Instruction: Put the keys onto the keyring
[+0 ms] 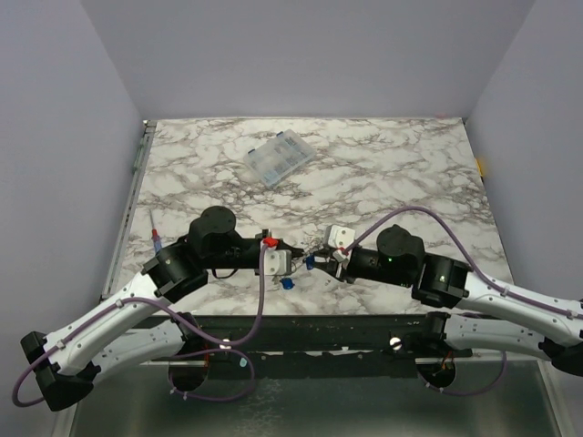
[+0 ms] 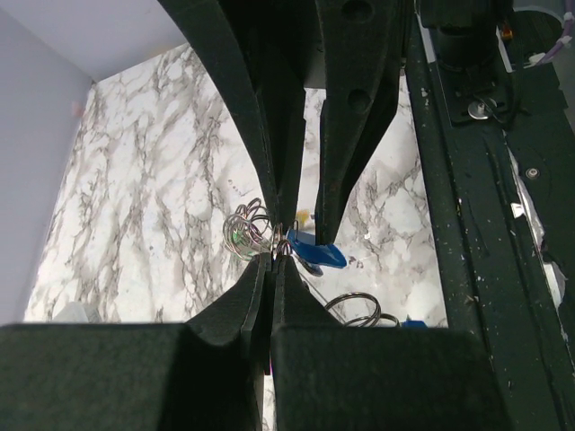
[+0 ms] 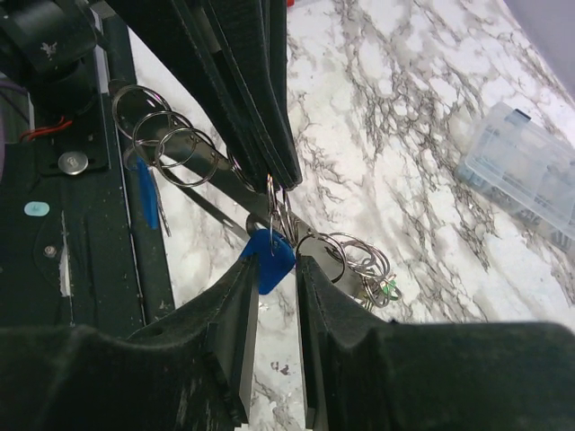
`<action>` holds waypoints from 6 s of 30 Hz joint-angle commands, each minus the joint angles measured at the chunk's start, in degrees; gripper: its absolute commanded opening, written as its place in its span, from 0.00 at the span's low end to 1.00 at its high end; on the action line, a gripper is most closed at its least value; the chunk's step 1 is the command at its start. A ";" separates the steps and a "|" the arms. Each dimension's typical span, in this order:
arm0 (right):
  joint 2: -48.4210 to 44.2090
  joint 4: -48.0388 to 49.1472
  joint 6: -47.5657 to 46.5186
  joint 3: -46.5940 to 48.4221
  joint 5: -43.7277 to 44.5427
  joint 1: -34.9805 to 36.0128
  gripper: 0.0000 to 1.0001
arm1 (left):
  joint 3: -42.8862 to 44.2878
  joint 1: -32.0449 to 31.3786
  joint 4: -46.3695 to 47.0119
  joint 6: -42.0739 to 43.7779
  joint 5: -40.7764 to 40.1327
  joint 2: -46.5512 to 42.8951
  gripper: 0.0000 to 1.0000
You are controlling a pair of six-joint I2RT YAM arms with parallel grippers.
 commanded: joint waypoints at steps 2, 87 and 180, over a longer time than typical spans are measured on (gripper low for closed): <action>-2.47 1.91 1.31 -1.25 -0.81 0.39 0.31 | -0.46 0.03 4.81 -0.58 -1.02 -1.77 0.00; -2.68 16.43 0.74 0.06 -6.65 0.38 0.27 | -16.36 0.05 35.38 -16.69 3.51 -14.13 0.00; 5.08 2.91 -6.19 2.99 1.46 0.39 0.01 | 1.30 0.02 -0.87 2.08 -1.11 5.46 0.00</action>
